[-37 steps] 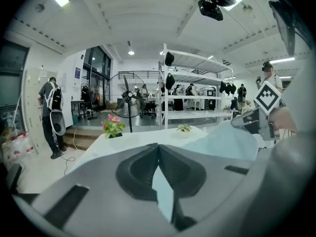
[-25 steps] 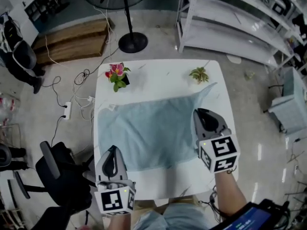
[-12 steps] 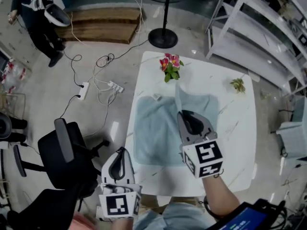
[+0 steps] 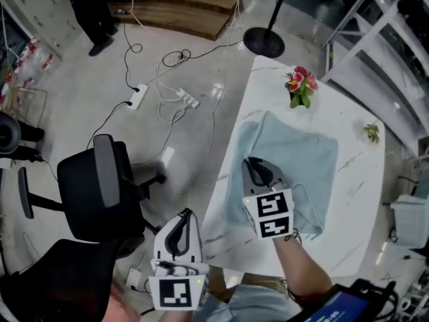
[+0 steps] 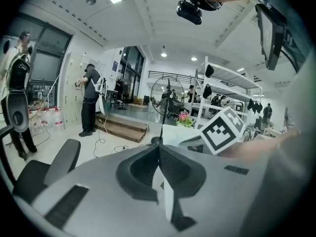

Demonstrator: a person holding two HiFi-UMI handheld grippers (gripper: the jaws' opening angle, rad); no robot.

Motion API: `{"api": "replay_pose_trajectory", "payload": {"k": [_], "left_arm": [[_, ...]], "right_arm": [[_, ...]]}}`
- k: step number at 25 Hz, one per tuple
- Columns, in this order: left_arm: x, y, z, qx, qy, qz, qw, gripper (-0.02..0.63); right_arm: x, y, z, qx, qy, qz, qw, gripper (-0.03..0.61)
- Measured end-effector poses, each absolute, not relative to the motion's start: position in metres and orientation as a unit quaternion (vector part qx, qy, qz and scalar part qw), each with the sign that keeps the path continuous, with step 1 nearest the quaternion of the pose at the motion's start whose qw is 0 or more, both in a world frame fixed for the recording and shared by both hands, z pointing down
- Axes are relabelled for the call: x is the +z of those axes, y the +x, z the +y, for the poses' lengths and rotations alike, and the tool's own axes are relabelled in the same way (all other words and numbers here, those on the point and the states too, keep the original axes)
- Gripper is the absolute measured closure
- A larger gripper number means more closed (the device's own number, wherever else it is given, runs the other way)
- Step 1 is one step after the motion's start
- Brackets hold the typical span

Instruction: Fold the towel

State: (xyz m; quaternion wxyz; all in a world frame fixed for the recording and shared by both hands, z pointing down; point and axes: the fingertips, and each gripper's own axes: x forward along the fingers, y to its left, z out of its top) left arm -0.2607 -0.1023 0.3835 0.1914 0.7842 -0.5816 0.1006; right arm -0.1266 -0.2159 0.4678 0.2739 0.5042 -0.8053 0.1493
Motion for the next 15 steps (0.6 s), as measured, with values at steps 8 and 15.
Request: {"api": "replay_pose_trajectory", "payload": {"k": [8,15], "left_arm": [[0.4,-0.271,-0.097,0.099,0.78,-0.581,0.211,0.607],[0.383,-0.251,-0.11,0.081,0.795,-0.567,0.198,0.607]], "right_arm": [[0.5,-0.169,-0.193,0.18,0.403,-0.835,0.328,0.332],[0.419,-0.147,-0.168,0.163,0.382,-0.867,0.274,0.318]]}}
